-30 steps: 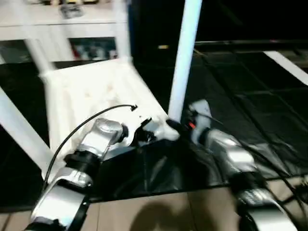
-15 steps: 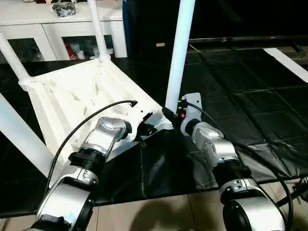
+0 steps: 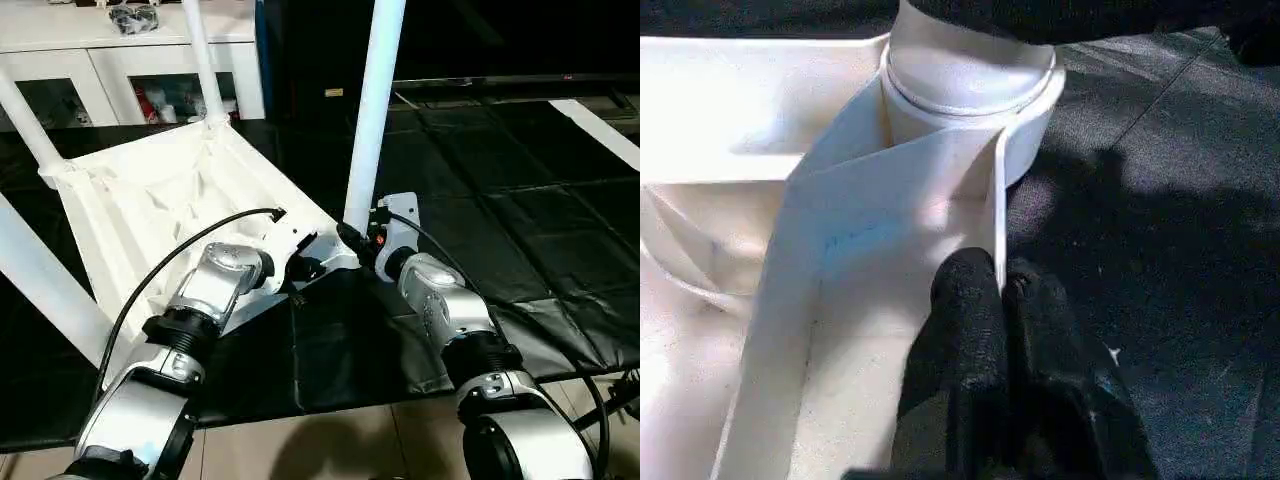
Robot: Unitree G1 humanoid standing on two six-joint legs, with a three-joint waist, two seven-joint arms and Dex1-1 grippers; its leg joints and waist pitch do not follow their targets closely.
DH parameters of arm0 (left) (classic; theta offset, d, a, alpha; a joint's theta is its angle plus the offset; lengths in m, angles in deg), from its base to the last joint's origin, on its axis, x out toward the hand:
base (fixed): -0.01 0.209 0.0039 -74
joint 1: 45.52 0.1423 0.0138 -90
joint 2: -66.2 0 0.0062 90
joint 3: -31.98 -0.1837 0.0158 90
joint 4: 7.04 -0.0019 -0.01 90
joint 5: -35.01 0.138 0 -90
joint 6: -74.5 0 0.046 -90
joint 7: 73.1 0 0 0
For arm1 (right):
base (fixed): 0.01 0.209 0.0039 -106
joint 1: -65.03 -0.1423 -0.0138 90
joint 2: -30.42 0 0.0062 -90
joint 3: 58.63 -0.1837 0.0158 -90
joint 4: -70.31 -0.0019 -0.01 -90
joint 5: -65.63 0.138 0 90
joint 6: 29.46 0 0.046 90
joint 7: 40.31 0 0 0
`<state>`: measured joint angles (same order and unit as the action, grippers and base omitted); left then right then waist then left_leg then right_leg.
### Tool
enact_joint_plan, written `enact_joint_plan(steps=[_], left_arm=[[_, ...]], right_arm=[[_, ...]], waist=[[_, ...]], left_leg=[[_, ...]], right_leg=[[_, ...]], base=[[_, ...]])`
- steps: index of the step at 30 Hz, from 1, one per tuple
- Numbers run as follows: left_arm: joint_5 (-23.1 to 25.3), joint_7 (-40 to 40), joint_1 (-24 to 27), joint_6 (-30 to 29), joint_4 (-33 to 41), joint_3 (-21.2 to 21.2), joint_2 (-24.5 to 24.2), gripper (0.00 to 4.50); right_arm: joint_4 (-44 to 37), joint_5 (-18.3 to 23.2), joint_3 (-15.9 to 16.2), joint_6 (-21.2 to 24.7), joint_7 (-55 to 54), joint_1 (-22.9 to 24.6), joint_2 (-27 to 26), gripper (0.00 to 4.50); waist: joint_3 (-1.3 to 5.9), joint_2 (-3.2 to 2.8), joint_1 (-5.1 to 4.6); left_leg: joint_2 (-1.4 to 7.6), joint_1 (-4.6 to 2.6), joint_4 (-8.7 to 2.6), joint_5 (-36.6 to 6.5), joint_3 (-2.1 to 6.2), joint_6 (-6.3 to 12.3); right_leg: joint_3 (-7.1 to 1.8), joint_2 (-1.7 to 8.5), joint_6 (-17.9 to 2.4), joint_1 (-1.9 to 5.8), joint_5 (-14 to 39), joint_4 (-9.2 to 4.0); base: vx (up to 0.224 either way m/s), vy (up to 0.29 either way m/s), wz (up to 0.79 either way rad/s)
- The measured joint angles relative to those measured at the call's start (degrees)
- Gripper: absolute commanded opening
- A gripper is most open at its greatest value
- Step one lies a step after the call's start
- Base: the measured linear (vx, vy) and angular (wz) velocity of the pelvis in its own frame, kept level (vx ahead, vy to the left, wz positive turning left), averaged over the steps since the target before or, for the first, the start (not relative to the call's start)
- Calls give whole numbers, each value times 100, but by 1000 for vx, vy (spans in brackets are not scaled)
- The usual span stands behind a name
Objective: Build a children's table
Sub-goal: Rotate leg to tighten
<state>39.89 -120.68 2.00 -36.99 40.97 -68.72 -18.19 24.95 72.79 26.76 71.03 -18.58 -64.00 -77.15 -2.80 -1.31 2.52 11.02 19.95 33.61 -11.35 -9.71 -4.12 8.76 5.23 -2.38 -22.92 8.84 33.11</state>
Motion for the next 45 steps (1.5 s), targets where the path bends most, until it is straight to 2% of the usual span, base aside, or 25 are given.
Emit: enact_joint_plan(steps=[2,3,4,5,6,7,9,12,16,21,27,34,41,45], left_arm=[[0,0,0,0,0,0,0,0],[0,0,0,0,0,0,0,0],[12,-4,-6,27,-8,-15,-9,0],[9,-139,-32,132,-11,-110,-19,0],[4,-357,-38,349,-49,-225,-67,0],[-8,-638,-33,584,-68,-342,-126,0],[-27,-925,4,839,-98,-366,-370,0],[32,-954,-19,934,-149,-295,-554,0],[36,-1037,-26,1136,-184,-363,-480,0],[33,-1367,-36,1805,-433,-439,-752,0],[37,-1705,168,2670,-459,-474,-1065,0],[-298,-2483,446,3186,-402,-370,-1224,0],[-397,-2937,518,3448,-380,-382,-1235,0],[-397,-3070,527,3790,-456,-390,-1237,0]], right_arm=[[0,0,0,0,0,0,0,202],[0,0,0,0,0,0,0,237],[-48,0,4,-35,97,35,103,237],[-255,85,67,-73,517,243,316,237],[-653,249,101,-84,1156,578,717,274],[-1080,386,206,-71,1801,962,1141,277],[-1222,451,224,43,2426,1326,1497,289],[-1240,451,206,63,2585,1357,1482,319],[-1458,512,355,120,2745,1399,1426,347],[-2275,873,402,441,3337,1804,1862,389],[-2877,1064,401,612,3606,2399,1949,439],[-3523,1337,395,706,3482,2757,1892,447],[-4001,1518,385,900,3558,3070,2022,447],[-4252,1648,269,999,3555,3331,2156,447]], waist=[[0,0,0],[0,0,0],[0,0,3],[-1,3,54],[-3,2,151],[-4,2,257],[-5,4,313],[-8,-2,272],[-8,-3,346],[-7,-1,415],[-12,8,445],[-14,13,605],[-12,9,653],[-11,7,688]], left_leg=[[0,0,0,0,0,0],[0,0,0,0,0,0],[0,1,1,0,0,0],[-2,6,-1,0,3,0],[-3,6,0,0,2,1],[-2,18,-4,1,-7,3],[7,21,-6,1,-31,6],[10,47,-3,19,-31,34],[9,62,2,15,-30,41],[10,63,5,10,-29,50],[10,62,6,5,-29,37],[9,65,3,-1,-28,34],[7,63,6,-9,-29,20],[7,61,6,-8,-29,17]], right_leg=[[0,0,0,0,0,0],[0,0,0,0,0,0],[0,0,0,0,0,-1],[2,0,2,0,1,-9],[-1,2,6,-8,3,-12],[-11,3,23,-11,14,-12],[-34,2,8,-15,12,5],[-30,2,-3,-39,9,16],[-27,5,-2,-40,11,4],[-25,5,3,-39,16,6],[-23,5,9,-39,19,6],[-25,8,18,-39,26,5],[-25,12,18,-37,26,8],[-24,12,28,-36,31,9]], base=[[0,0,0],[0,0,0],[0,0,0],[0,0,0],[0,0,0],[41,5,18],[47,4,18],[0,0,0],[0,0,0],[0,0,0],[0,0,0],[0,0,0],[0,0,0],[0,0,0]])
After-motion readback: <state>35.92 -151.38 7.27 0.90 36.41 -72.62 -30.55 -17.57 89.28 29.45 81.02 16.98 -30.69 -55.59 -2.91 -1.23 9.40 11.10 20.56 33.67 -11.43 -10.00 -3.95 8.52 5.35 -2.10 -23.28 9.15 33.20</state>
